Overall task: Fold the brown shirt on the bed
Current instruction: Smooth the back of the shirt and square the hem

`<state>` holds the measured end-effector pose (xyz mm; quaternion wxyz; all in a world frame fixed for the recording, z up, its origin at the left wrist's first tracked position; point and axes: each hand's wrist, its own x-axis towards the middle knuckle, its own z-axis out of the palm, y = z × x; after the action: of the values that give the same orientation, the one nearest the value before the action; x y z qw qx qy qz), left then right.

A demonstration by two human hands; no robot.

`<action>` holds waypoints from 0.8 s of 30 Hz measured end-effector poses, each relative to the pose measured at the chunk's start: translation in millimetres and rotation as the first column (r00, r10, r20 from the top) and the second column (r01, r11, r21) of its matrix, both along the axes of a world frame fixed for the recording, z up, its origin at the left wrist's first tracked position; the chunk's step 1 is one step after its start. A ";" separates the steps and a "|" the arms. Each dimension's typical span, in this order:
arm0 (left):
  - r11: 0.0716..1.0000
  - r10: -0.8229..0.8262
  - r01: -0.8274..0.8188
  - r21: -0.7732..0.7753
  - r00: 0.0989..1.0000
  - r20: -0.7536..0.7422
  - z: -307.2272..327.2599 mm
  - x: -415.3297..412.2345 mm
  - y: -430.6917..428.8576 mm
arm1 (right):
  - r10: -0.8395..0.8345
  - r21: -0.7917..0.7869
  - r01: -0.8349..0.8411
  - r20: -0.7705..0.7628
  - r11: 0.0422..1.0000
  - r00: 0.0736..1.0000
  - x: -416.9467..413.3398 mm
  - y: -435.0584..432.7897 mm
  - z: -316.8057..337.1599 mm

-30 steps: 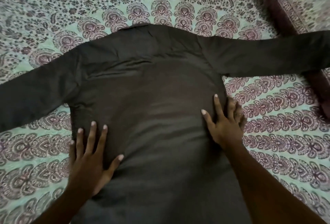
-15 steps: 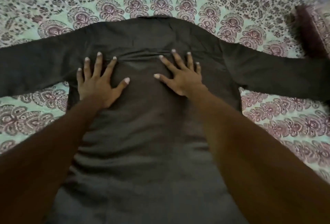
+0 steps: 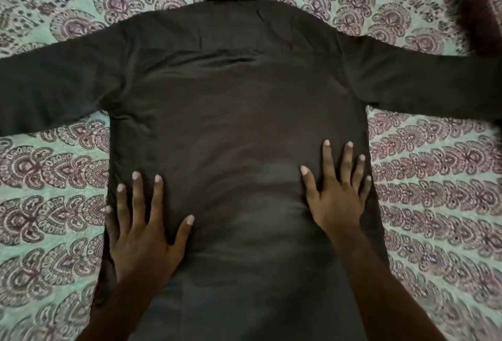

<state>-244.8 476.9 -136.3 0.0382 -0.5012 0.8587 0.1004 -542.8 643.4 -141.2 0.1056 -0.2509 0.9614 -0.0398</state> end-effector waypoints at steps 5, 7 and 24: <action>0.999 -0.049 0.049 0.003 0.999 0.006 3.9 1.9 20.9 | -0.095 -0.023 0.095 -0.027 0.995 0.995 18.8 -4.4 4.5; 0.997 -0.080 0.080 0.000 0.996 -0.036 4.0 -12.6 10.8 | 0.033 -0.075 -0.040 -0.091 0.996 0.995 33.8 -27.1 7.7; 0.996 -0.071 0.070 0.049 0.997 0.012 19.0 92.5 105.9 | -0.087 -0.009 0.086 -0.038 0.996 0.995 93.5 79.1 11.4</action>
<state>-152.3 582.7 -117.3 0.0595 -0.4701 0.8729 0.1163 -449.3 722.6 -129.8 0.0841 -0.2101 0.9731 -0.0430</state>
